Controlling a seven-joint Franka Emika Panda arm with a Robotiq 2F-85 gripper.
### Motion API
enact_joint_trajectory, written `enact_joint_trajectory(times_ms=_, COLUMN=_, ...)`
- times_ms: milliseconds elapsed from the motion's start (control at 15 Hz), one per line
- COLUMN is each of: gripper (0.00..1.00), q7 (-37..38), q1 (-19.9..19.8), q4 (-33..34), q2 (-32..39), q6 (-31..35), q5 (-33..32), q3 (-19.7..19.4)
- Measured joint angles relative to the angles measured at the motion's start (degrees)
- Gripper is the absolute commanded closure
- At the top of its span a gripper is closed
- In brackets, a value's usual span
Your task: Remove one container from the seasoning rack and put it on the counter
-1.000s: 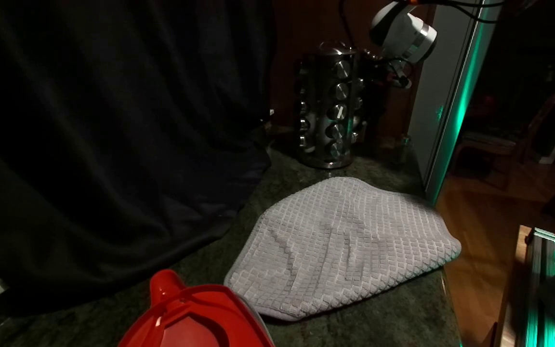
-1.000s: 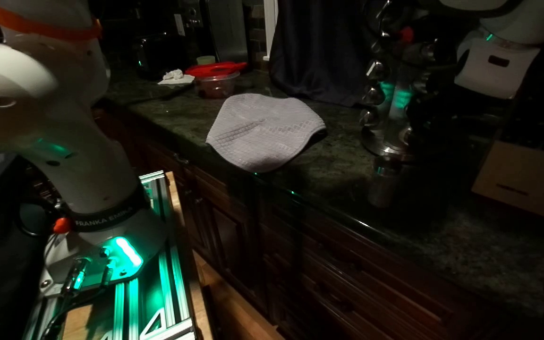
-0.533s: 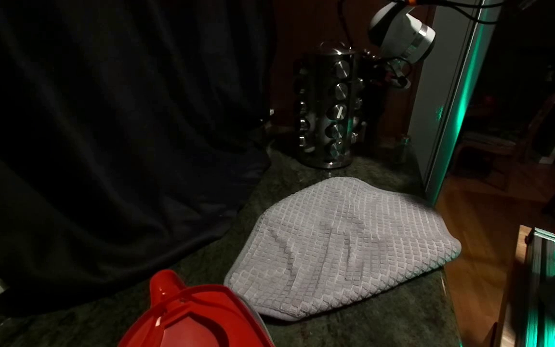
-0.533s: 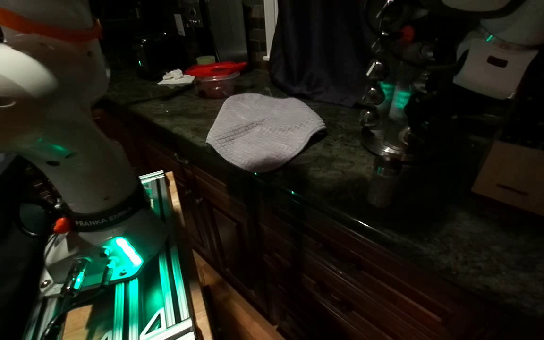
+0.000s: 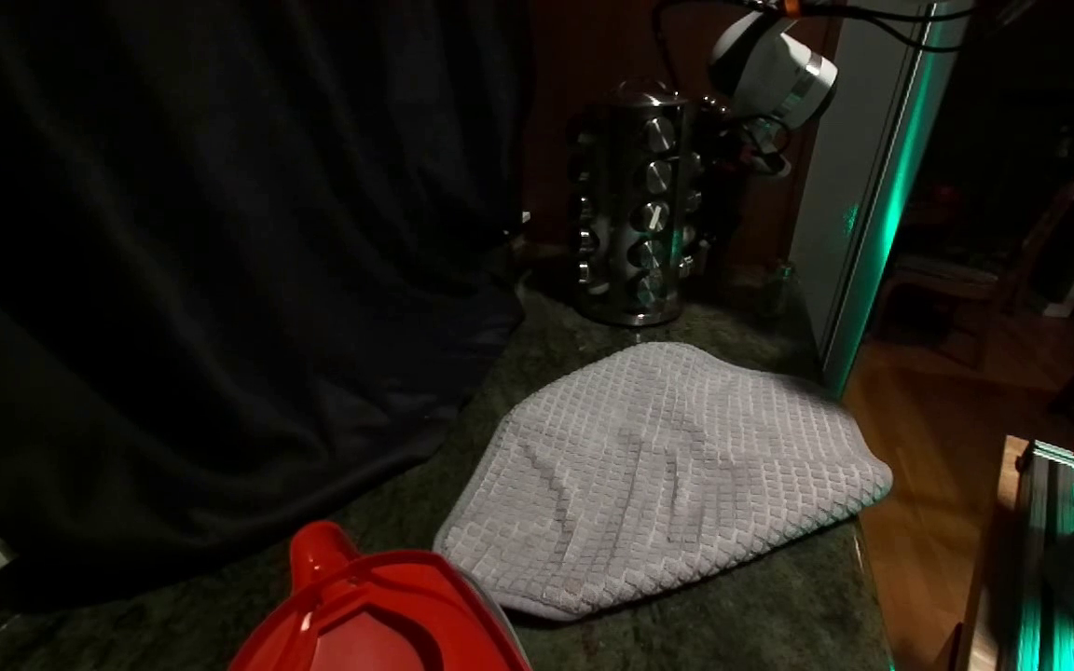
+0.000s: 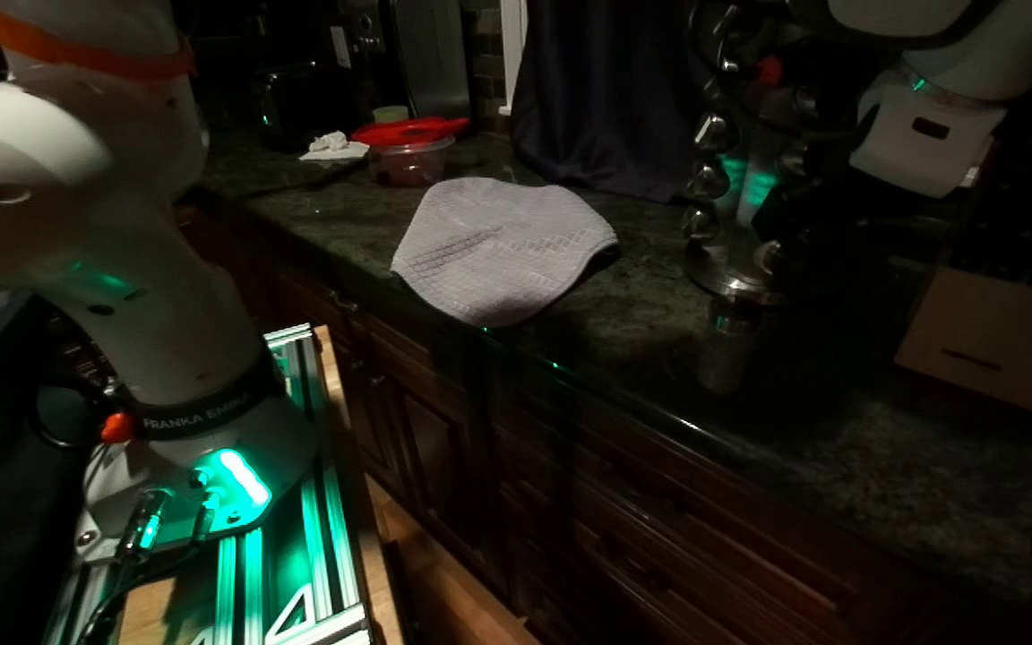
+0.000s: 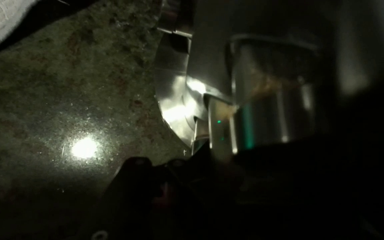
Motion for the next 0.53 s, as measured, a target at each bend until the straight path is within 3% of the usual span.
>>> enact_joint_trajectory(times_ms=333, gripper=0.89, q7=0.3, q1=0.0, q4=0.1, q2=0.2, q6=-0.1, q5=-0.1, q3=0.0)
enact_joint_trajectory(times_ms=400, gripper=0.42, q7=0.3, q1=0.0, q4=0.1, q2=0.2, q6=-0.1, q5=-0.1, q3=0.0)
enact_joint_trajectory(times_ms=533, gripper=0.33, q7=0.4, q1=0.0, q4=0.1, q2=0.2, q6=-0.1, q5=-0.2, q3=0.0)
